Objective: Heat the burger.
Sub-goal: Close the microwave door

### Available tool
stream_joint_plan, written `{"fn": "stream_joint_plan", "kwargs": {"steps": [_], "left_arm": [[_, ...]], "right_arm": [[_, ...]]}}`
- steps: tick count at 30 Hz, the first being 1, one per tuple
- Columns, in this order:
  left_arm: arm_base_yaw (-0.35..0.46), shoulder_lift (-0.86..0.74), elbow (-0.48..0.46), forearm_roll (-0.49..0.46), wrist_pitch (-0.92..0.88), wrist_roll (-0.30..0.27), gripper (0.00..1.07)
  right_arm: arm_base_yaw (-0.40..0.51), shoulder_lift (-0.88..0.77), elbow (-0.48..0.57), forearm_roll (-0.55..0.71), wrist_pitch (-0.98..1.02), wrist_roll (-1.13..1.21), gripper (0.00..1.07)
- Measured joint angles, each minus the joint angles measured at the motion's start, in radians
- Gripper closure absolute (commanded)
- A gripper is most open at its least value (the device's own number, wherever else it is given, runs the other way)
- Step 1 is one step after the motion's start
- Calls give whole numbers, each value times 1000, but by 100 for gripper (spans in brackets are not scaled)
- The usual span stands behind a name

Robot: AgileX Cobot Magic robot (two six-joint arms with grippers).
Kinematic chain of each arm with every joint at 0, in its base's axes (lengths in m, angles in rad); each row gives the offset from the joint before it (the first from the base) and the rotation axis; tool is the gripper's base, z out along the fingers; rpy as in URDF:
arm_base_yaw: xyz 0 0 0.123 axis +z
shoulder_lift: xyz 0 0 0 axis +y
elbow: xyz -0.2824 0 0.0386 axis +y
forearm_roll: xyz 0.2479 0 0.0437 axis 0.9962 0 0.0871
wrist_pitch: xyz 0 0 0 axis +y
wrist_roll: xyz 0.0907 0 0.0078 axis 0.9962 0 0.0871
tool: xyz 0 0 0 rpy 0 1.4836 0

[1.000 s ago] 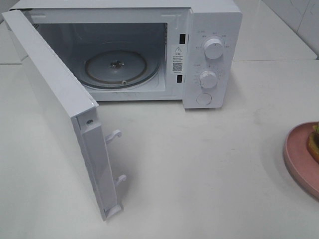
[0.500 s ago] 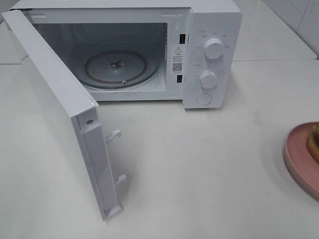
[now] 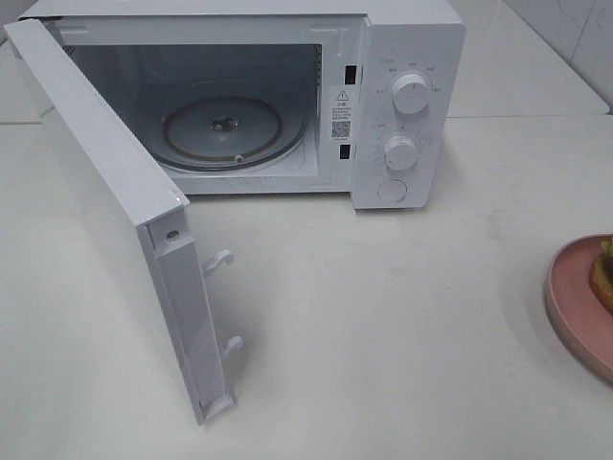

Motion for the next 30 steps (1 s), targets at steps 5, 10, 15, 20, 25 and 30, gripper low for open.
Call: {"fn": "stream_joint_plan", "kwargs": {"steps": [5, 10, 15, 20, 25, 30], "left_arm": [[0, 0, 0, 0, 0, 0, 7], [0, 1, -16, 0, -15, 0, 11], [0, 59, -39, 4, -60, 0, 25], [0, 156, -39, 4, -132, 0, 45], [0, 260, -39, 2, -237, 0, 66], [0, 391, -39, -10, -341, 0, 101]], "right_arm": [[0, 0, 0, 0, 0, 0, 31], [0, 0, 0, 0, 0, 0, 31], [0, 0, 0, 0, 0, 0, 31], [0, 0, 0, 0, 0, 0, 31], [0, 0, 0, 0, 0, 0, 31], [0, 0, 0, 0, 0, 0, 31]]}}
